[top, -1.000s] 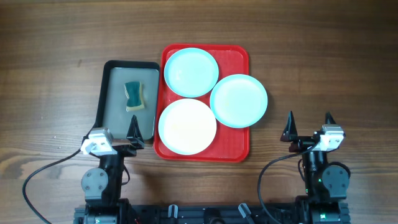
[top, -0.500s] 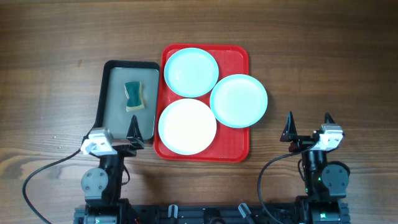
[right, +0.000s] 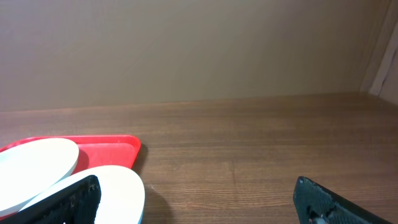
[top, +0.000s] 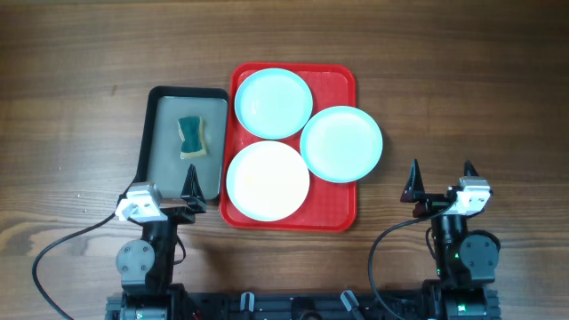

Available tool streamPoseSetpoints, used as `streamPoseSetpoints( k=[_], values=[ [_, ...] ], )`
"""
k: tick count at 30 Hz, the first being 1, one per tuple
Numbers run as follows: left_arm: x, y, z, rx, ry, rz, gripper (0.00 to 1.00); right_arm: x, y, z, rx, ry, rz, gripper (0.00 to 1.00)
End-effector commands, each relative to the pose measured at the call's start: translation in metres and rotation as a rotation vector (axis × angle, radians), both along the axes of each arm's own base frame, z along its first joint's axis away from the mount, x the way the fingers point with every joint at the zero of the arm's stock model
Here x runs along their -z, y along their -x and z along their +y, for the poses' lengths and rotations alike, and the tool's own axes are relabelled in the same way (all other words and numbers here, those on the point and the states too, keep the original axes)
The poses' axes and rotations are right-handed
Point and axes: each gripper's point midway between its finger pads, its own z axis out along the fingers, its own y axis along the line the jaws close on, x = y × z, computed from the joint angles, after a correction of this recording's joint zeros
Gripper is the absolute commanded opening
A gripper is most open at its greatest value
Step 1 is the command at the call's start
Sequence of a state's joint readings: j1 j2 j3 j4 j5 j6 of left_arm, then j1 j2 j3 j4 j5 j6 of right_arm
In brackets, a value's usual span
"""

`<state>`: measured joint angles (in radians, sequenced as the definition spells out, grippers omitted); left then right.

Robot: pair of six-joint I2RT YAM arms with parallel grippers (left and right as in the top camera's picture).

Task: Clean dirty plates on tray and stack at the side
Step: 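Raise both arms from rest toward the sponge tray and red tray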

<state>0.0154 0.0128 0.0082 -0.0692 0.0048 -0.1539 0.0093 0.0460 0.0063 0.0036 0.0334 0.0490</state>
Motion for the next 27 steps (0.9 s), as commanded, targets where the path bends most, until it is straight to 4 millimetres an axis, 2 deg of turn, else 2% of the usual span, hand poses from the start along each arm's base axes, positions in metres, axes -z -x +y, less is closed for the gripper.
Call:
streamPoseSetpoints(
  k=[1,6,8,9,11,13,15,17,19,21,23,24,26,27],
  values=[
    [0.002,0.0,0.001,-0.001,-0.019,0.003,1.0,0.0,0.0,0.001,-0.007,-0.011,0.001,1.0],
    [0.002,0.0,0.001,-0.001,-0.019,0.003,1.0,0.0,0.0,0.001,-0.007,-0.011,0.001,1.0],
    [-0.01,0.0,0.005,-0.023,-0.02,-0.042,1.0,0.0,0.0,0.001,-0.009,-0.015,0.0,1.0],
    [-0.016,0.0,0.0,0.001,-0.007,-0.067,1.0,-0.001,0.0,0.004,-0.024,-0.026,-0.002,1.0],
    [-0.017,0.0,-0.016,0.095,0.055,-0.069,1.0,0.002,0.0,0.013,-0.073,-0.09,0.01,1.0],
    [-0.017,0.002,-0.032,0.184,0.098,-0.063,1.0,0.001,0.001,0.024,-0.134,-0.232,0.015,1.0],
    [-0.009,0.003,-0.034,0.199,0.1,-0.03,1.0,-0.002,0.001,0.025,-0.132,-0.392,0.012,1.0],
    [-0.015,0.001,-0.027,0.156,0.096,-0.058,1.0,-0.002,0.001,0.025,-0.129,-0.479,0.017,1.0],
    [-0.022,0.003,-0.037,0.214,0.104,-0.083,1.0,-0.004,0.002,0.034,-0.187,-0.444,0.019,1.0],
    [-0.025,0.006,-0.046,0.266,0.16,-0.073,1.0,-0.013,0.006,0.048,-0.273,-0.367,0.009,1.0],
    [-0.03,0.009,-0.046,0.268,0.21,-0.051,1.0,-0.033,0.01,0.052,-0.308,-0.336,-0.019,0.99],
    [-0.036,0.011,-0.047,0.268,0.21,-0.049,1.0,-0.05,0.013,0.052,-0.312,-0.332,-0.041,1.0],
    [-0.064,0.019,-0.047,0.267,0.211,-0.044,1.0,-0.091,0.019,0.053,-0.319,-0.317,-0.082,0.99],
    [-0.081,0.022,-0.046,0.263,0.21,-0.047,1.0,-0.105,0.019,0.053,-0.319,-0.311,-0.085,1.0]
  ],
)
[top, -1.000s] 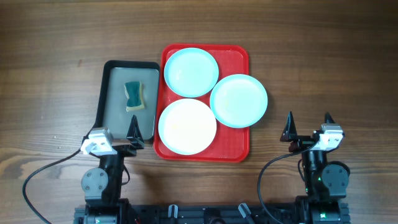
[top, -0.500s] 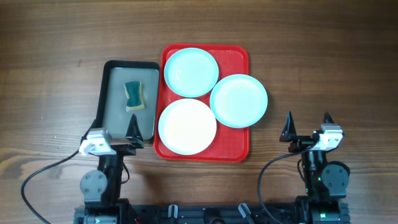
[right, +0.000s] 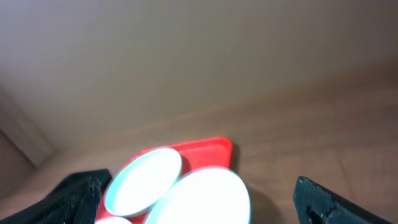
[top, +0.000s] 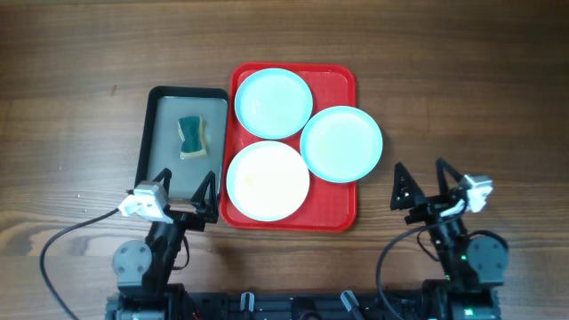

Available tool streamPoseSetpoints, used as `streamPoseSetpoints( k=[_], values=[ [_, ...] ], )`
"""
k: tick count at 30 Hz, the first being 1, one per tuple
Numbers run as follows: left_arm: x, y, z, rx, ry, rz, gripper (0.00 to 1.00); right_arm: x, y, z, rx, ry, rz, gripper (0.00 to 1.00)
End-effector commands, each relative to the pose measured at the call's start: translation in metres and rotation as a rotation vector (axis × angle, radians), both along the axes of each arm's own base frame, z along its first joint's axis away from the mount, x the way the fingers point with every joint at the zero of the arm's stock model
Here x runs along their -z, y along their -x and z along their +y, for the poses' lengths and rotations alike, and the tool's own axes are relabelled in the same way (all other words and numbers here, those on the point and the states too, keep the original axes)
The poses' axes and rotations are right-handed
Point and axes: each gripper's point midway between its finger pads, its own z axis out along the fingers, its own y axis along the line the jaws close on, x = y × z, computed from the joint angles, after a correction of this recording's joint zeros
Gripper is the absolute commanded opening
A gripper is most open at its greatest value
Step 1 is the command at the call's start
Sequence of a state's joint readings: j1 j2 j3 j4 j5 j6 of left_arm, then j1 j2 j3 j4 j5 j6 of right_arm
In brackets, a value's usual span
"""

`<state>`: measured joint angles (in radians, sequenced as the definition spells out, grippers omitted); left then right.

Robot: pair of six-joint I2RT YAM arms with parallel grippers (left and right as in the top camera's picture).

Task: Clean dirty plates on tray and stack at the side
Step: 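Raise both arms from rest toward the sponge tray and red tray, then move left gripper to the sponge and right gripper to the white plate rim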

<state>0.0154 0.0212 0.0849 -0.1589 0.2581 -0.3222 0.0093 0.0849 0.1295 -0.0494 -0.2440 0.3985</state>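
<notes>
Three plates lie on the red tray: a pale blue one at the back left, a white one at the front left, and a pale blue one overhanging the tray's right edge. My right gripper stands open just right of the tray's front, empty. In the right wrist view the right gripper faces the overhanging plate and the back plate. My left gripper is open at the near edge of the dark tray. A green sponge lies in that dark tray.
The dark tray sits directly against the red tray's left side. Bare wooden table lies to the right of the red tray and behind both trays. Cables run from both arm bases at the front edge.
My right gripper has turned and shifted left, so it now faces the plates instead of the bare table. My left gripper has moved slightly right and forward over the dark tray's near edge. Plates and sponge are unmoved.
</notes>
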Motion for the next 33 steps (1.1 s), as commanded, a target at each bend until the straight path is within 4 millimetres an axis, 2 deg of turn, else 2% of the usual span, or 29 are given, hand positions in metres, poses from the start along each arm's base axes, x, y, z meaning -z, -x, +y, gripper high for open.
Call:
streamPoseSetpoints(
  k=[1,2,3,8,11,14,16,18,20,21,22,23,24,25,26,27,29,32,33],
  values=[
    [-0.079,0.014,-0.002,0.012,0.032,-0.081,1.0,-0.081,0.008,0.005,-0.034,0.031,-0.095,1.0],
    [-0.093,0.016,-0.001,0.007,0.031,-0.068,1.0,-0.091,0.006,0.005,-0.035,0.032,-0.075,1.0],
    [-0.119,0.016,0.0,0.0,0.022,-0.013,1.0,-0.11,-0.001,0.006,-0.04,0.032,-0.023,0.99],
    [-0.161,-0.004,0.004,-0.003,-0.075,0.247,1.0,-0.149,-0.028,0.015,-0.109,0.113,0.182,1.0],
    [-0.172,-0.026,0.008,0.001,-0.11,0.465,1.0,-0.155,-0.044,0.02,-0.16,0.137,0.385,1.0],
    [-0.177,-0.053,0.008,0.011,-0.103,0.627,1.0,-0.142,-0.059,0.02,-0.202,0.177,0.64,1.0],
    [-0.175,-0.068,0.008,0.01,-0.092,0.686,1.0,-0.128,-0.069,0.02,-0.223,0.174,0.775,1.0],
    [-0.162,-0.082,0.008,0.016,-0.088,0.74,1.0,-0.114,-0.084,0.028,-0.262,0.11,0.868,1.0],
    [-0.148,-0.092,0.012,0.003,-0.101,0.786,1.0,-0.101,-0.09,0.041,-0.35,0.074,0.912,1.0],
    [-0.142,-0.095,0.016,-0.017,-0.112,0.805,1.0,-0.094,-0.091,0.045,-0.373,0.05,0.945,0.98],
    [-0.135,-0.098,0.022,-0.051,-0.132,0.832,0.96,-0.086,-0.092,0.05,-0.401,0.026,0.984,0.84],
    [-0.129,-0.1,0.029,-0.082,-0.152,0.851,0.81,-0.078,-0.091,0.053,-0.413,0.024,1.019,0.77],
    [-0.123,-0.102,0.036,-0.12,-0.176,0.872,0.6,-0.068,-0.09,0.054,-0.409,0.039,1.063,0.71],
    [-0.12,-0.103,0.04,-0.141,-0.184,0.887,0.46,-0.062,-0.089,0.055,-0.403,0.055,1.087,0.68],
    [-0.109,-0.105,0.048,-0.2,-0.18,0.934,0.32,-0.046,-0.084,0.06,-0.395,0.107,1.14,0.58],
    [-0.103,-0.105,0.051,-0.22,-0.179,0.958,0.29,-0.039,-0.081,0.065,-0.401,0.135,1.162,0.5],
    [-0.088,-0.106,0.053,-0.225,-0.19,1.013,0.29,-0.021,-0.069,0.082,-0.436,0.202,1.203,0.38],
    [-0.063,-0.107,0.053,-0.218,-0.198,1.093,0.34,0.007,-0.049,0.108,-0.502,0.278,1.256,0.37],
    [-0.049,-0.106,0.053,-0.214,-0.203,1.137,0.37,0.029,-0.037,0.118,-0.499,0.299,1.307,0.41]
  ],
)
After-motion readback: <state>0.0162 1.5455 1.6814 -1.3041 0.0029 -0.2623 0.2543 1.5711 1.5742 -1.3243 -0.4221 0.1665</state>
